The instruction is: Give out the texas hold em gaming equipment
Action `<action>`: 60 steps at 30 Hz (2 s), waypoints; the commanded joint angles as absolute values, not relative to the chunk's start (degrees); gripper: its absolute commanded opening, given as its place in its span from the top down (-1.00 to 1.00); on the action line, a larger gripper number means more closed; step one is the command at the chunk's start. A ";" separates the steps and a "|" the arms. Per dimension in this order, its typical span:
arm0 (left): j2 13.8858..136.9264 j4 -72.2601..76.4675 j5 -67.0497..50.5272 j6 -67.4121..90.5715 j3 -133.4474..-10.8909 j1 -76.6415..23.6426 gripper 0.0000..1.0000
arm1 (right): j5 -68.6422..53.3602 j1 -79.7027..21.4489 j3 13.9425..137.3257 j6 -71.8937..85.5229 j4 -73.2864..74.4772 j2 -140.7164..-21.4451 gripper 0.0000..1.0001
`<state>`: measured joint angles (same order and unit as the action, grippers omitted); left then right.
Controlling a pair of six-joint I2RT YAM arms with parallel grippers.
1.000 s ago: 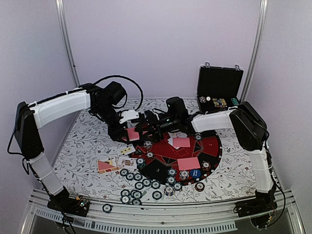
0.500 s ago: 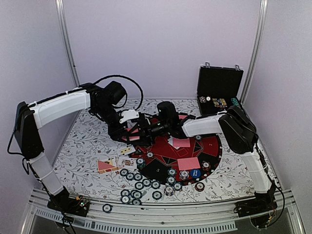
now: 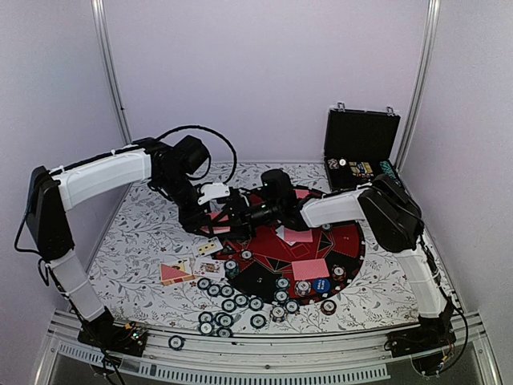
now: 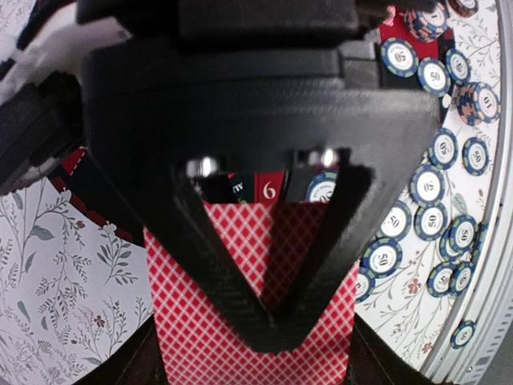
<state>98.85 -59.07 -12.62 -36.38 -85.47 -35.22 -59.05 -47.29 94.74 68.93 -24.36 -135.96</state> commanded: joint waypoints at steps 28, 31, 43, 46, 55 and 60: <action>98.57 -58.98 -13.55 -35.90 -87.41 -35.02 0.04 | -59.32 -47.42 97.10 68.26 -22.18 -137.83 -0.27; 98.51 -58.89 -13.54 -36.06 -87.28 -34.95 0.04 | -59.50 -47.72 96.42 69.11 -23.48 -137.76 -0.26; 97.33 -59.32 -13.39 -36.60 -87.17 -34.74 0.04 | -58.38 -45.82 90.93 72.51 -29.27 -136.98 0.12; 96.60 -59.33 -13.51 -36.73 -86.63 -34.65 0.05 | -57.59 -44.46 87.06 72.90 -30.97 -134.62 0.11; 96.93 -59.33 -13.85 -36.80 -86.40 -34.63 0.05 | -57.89 -44.20 87.00 73.23 -31.68 -132.77 0.20; 96.89 -59.41 -13.32 -36.87 -85.94 -34.63 0.04 | -57.88 -43.49 84.66 72.48 -31.62 -131.70 0.56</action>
<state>99.39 -59.48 -12.80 -36.42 -85.65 -35.22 -58.83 -44.95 87.68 73.12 -33.91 -133.53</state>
